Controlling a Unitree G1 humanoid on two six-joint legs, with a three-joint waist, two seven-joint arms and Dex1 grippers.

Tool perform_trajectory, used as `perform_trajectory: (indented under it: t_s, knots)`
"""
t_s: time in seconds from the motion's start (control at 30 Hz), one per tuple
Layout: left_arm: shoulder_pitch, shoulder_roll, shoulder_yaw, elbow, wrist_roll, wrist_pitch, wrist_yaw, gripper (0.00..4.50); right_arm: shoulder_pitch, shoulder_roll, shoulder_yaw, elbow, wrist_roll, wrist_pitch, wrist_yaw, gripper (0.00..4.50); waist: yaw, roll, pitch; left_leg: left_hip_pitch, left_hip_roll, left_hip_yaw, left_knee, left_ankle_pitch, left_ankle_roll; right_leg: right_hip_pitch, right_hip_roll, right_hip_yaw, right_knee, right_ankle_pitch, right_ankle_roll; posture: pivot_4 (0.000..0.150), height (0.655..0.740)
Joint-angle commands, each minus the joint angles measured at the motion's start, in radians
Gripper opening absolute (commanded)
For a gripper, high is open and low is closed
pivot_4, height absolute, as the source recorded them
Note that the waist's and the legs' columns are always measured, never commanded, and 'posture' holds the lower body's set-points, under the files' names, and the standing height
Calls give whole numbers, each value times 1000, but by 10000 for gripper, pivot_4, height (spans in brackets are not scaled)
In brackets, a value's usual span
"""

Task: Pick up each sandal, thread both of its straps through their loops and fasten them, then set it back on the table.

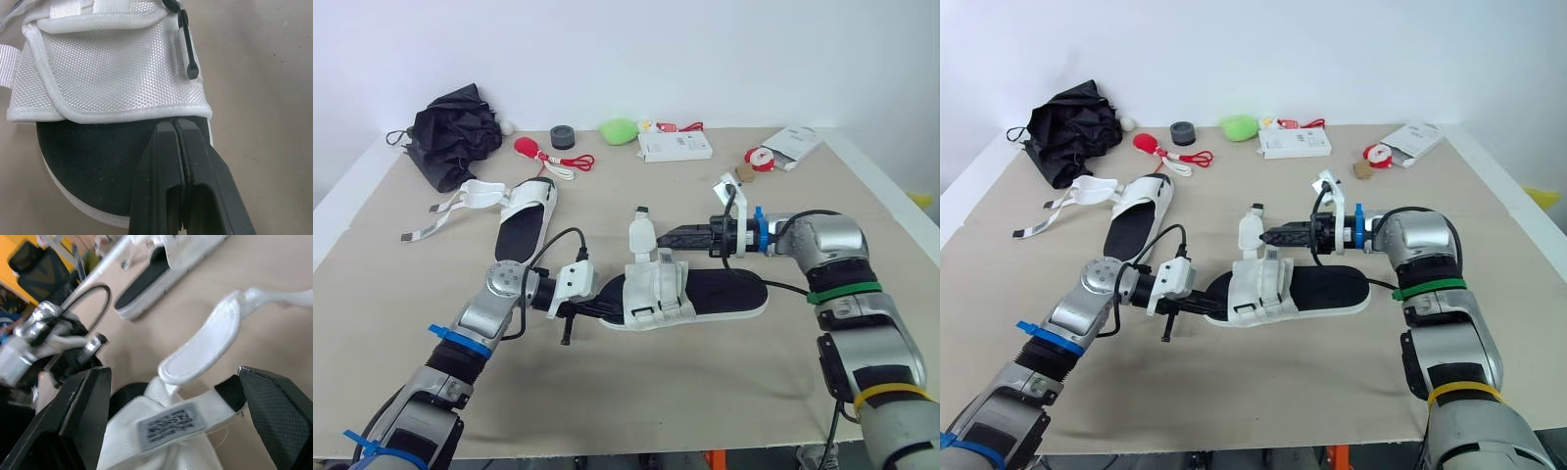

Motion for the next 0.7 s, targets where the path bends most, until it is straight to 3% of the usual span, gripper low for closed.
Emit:
perform_trajectory:
  t_s: [0.03, 0.7]
  knots:
    - [44, 23, -50, 27, 49, 30, -11, 0, -78, 40, 2, 84, -49, -62, 35, 44520, -1, 0, 0, 0, 0, 0, 0, 0, 0, 0, 0, 0, 0, 0, 0, 1500, 7400]
    - [61, 21, -54, 10, 45, 40, 6, 0, -265, 263, -133, 461, -166, -286, -62, 44520, -4, 0, 0, 2, 0, 1, 0, 1, -1, -1, -1, 1, 7, -1, -2, 1500, 7400]
